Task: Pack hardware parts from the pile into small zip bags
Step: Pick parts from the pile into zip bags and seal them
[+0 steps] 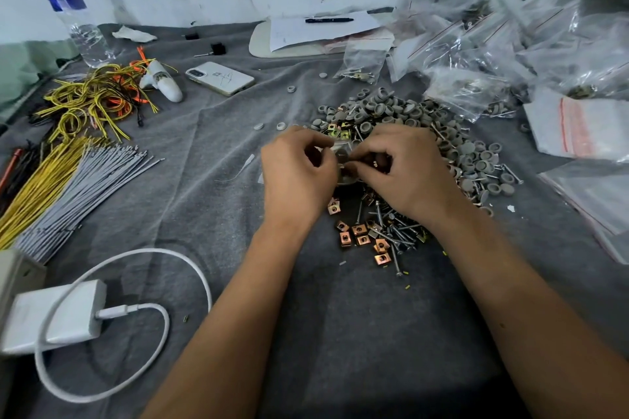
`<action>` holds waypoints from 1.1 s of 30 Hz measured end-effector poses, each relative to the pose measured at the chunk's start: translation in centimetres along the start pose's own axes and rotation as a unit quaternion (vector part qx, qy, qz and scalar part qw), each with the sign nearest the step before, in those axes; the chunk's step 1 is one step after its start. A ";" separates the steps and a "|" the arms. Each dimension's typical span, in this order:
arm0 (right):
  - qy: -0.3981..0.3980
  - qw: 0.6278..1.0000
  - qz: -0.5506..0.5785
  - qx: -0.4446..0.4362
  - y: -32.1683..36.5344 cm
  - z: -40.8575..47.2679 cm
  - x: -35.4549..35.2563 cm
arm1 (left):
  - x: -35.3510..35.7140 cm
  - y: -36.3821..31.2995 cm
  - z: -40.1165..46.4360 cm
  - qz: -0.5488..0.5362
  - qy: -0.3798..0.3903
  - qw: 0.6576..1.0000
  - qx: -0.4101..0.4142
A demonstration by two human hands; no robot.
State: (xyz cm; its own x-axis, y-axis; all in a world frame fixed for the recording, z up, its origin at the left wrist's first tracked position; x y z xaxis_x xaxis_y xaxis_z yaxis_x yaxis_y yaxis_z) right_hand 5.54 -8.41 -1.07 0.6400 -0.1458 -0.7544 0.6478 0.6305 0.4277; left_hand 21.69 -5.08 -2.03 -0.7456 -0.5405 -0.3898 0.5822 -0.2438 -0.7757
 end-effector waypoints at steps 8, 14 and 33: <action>-0.055 0.998 0.021 0.028 -2.1 -0.3 -1.5 | -0.1 0.0 -0.1 -0.053 -0.036 0.997 -0.035; 0.108 0.994 -0.008 0.012 -3.0 -0.6 -2.4 | -0.5 -0.2 0.1 -0.112 -0.084 0.989 -0.045; 0.229 0.964 -0.130 -0.025 -0.1 -0.7 -1.0 | 0.0 0.0 -0.1 -0.086 -0.059 0.994 -0.028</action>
State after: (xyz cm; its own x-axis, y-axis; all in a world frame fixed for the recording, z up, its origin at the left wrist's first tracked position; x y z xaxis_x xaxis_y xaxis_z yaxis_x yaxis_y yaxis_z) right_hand 4.54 -7.84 -0.69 0.2017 0.0404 -0.9786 0.7343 0.6549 0.1784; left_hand 21.66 -4.93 -2.06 -0.7882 -0.5852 -0.1903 0.4274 -0.2983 -0.8534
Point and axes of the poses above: each hand's wrist, its own z-axis towards the middle knuckle, its own x-axis out of the palm, y = z × x, the point moved 1 cm from there along z, towards the middle knuckle, and after that the axes turned 5 degrees about -z, right-handed, at the moved point
